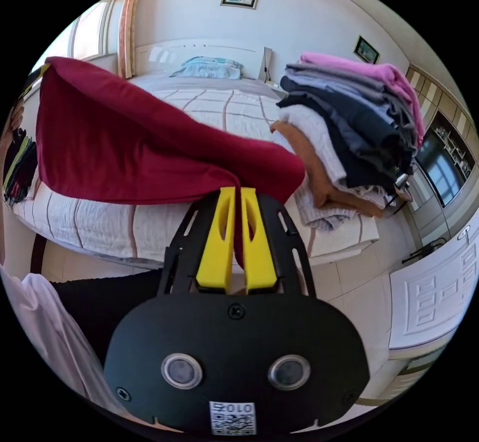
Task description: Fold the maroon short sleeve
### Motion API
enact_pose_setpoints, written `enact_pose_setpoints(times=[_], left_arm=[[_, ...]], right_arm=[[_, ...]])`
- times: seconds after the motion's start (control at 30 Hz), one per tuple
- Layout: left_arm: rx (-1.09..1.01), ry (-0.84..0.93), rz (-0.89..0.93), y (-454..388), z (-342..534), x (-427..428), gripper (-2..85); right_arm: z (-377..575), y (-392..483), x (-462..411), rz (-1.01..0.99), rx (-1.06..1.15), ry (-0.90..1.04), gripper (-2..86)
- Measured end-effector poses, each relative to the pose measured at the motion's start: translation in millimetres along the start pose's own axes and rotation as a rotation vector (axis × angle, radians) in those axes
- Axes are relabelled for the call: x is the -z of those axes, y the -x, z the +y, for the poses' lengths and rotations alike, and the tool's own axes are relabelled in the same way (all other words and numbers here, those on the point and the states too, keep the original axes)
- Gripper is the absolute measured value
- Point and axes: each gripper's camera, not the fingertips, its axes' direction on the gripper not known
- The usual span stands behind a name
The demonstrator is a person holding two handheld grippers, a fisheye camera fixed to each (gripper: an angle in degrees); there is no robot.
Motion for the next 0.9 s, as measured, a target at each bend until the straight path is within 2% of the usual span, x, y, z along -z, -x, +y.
enact_pose_setpoints(times=[0.1, 0.27, 0.33, 0.37, 0.4, 0.43, 0.47, 0.5, 0.57, 0.6, 0.7, 0.77, 0.83, 0.9], left_arm=[[0.103, 0.007, -0.030, 66.5, -9.7, -2.3, -0.1], [0.386, -0.031, -0.067, 189.4, -18.5, -20.5, 0.1], [0.490, 0.026, -0.063, 227.7, -15.5, -36.1, 0.5], [0.504, 0.082, -0.059, 237.5, -13.4, -48.2, 0.7], [0.557, 0.212, -0.050, 258.0, -1.3, -77.1, 1.2], [0.606, 0.286, -0.007, 271.8, 17.6, -99.4, 1.8], [0.619, 0.303, 0.000, 273.8, 26.8, -105.5, 2.3], [0.608, 0.305, -0.039, 267.3, 42.0, -107.8, 3.1], [0.495, 0.279, -0.130, 237.2, 58.6, -103.9, 4.0], [0.373, 0.305, -0.150, 208.4, 70.0, -107.4, 4.5], [0.010, 0.470, -0.089, 117.9, 107.6, -133.1, 5.7], [-0.235, 0.583, -0.070, 58.6, 134.6, -152.0, 6.2], [-0.474, 0.718, -0.216, 4.2, 168.6, -172.3, 6.6], [-0.508, 0.642, -0.242, -10.5, 176.2, -167.8, 6.6]], right_arm=[[-39.6, 10.1, 38.2, 0.021, 0.068, -0.115, 4.1], [-170.0, 23.7, 66.7, 0.134, 0.085, -0.247, 4.1], [-216.3, 34.8, 79.1, 0.159, 0.076, -0.325, 4.2], [-252.4, 46.3, 62.8, 0.157, 0.113, -0.255, 4.4], [-270.5, 52.9, 47.8, 0.151, 0.146, -0.186, 4.6], [-301.4, 65.6, 13.4, 0.125, 0.210, -0.015, 5.6], [-319.5, 76.3, -14.0, 0.101, 0.243, 0.116, 7.1], [-323.5, 80.9, -22.1, 0.090, 0.249, 0.142, 8.0], [-312.6, 94.2, -31.3, 0.051, 0.223, 0.065, 10.3], [-304.7, 97.2, -33.6, 0.044, 0.223, 0.043, 10.5], [-250.4, 116.3, -59.6, -0.078, 0.293, 0.065, 11.4], [-194.6, 144.7, -78.6, -0.320, 0.466, 0.126, 10.9], [-148.8, 167.6, -86.7, -0.358, 0.589, 0.134, 10.7], [-108.2, 184.5, -91.3, -0.339, 0.679, 0.127, 10.6]])
